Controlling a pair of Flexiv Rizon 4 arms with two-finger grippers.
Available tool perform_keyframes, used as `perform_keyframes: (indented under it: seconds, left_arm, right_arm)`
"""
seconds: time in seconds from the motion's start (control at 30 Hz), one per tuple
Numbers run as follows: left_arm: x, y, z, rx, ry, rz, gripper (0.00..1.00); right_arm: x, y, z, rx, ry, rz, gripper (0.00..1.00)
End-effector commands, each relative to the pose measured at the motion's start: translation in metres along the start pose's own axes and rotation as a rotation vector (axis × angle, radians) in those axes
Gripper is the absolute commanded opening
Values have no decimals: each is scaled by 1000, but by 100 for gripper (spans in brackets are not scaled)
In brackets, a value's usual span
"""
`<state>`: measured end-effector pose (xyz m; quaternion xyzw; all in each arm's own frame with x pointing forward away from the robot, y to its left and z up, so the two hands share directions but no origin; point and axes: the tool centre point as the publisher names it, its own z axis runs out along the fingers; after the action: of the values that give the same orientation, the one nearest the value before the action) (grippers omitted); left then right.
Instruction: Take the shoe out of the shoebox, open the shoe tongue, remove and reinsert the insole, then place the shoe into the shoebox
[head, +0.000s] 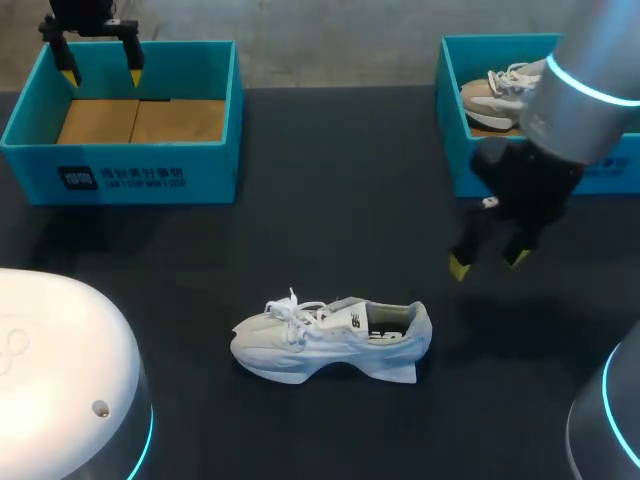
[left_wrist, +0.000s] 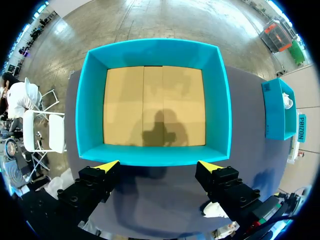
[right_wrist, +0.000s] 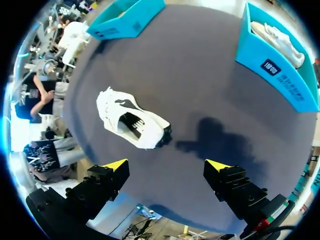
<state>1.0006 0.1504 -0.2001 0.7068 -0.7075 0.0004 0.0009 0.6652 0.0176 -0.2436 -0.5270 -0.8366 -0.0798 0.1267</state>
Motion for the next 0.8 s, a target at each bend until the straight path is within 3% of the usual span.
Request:
perform_keyframes:
  seconds: [0.03, 0.17, 0.27, 0.47, 0.53, 0.8]
  left_arm:
    - [0, 0, 0, 0, -1, 0, 100]
    - [0, 0, 0, 0, -1, 0, 100]
    - [0, 0, 0, 0, -1, 0, 100]
    - [0, 0, 0, 0, -1, 0, 100]
    - [0, 0, 0, 0, -1, 0, 100]
    - [0, 0, 0, 0, -1, 0, 100]
  right_arm:
    - [-5, 2, 7, -38, 52, -80, 100]
    - [-19, -2, 12, -133, 218, -325, 100]
    - [-25, -7, 17, -205, 252, -436, 100]
    - [-35, -15, 25, -355, 195, -550, 100]
    - [-36, -19, 36, -320, 175, -571, 100]
    - [-36, -19, 36, -320, 175, -571, 100]
